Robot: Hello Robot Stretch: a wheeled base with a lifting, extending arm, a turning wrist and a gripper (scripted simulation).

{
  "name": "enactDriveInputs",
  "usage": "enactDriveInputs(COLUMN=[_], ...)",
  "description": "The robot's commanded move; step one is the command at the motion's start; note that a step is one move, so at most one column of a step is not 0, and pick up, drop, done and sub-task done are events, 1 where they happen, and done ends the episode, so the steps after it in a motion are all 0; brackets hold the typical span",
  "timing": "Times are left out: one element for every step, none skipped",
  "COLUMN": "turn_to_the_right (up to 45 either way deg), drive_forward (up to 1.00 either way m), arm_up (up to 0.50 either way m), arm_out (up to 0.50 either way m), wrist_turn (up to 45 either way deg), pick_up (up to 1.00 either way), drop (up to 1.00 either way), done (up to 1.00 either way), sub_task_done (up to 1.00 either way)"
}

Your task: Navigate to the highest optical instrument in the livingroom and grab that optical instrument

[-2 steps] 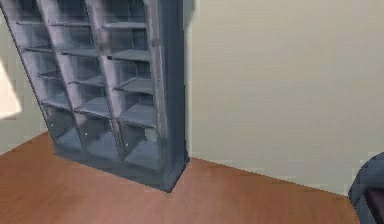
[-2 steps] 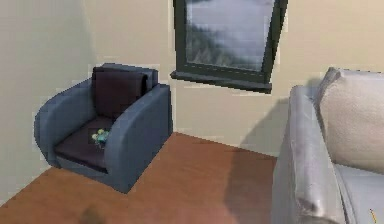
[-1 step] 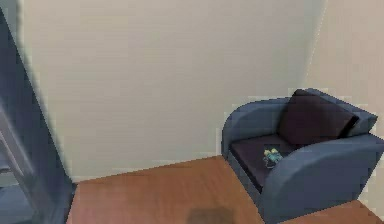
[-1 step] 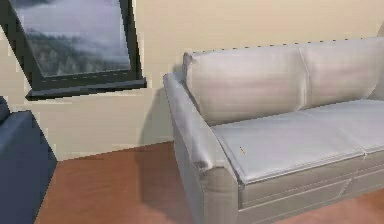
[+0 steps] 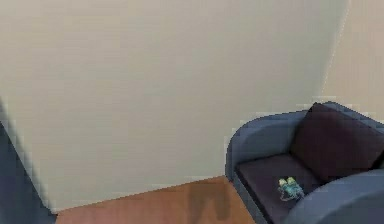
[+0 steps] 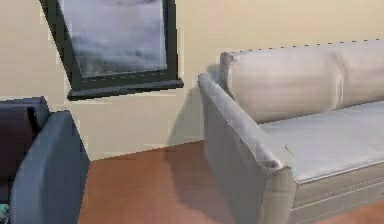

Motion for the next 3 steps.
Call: enactDriveInputs(turn_to_the_right=[45.0, 45.0, 45.0], drive_forward=[0.0, 0.0, 0.0], arm_up=[0.0, 0.0, 0.0], arm_out=[0.0, 0.0, 0.0], wrist_turn=[0.0, 0.0, 0.0], pick_up=[0.0, 0.0, 0.0], drop=[0.0, 0.0, 0.0], done=[0.0, 0.0, 0.0], sub_task_done=[0.0, 0.0, 0.0])
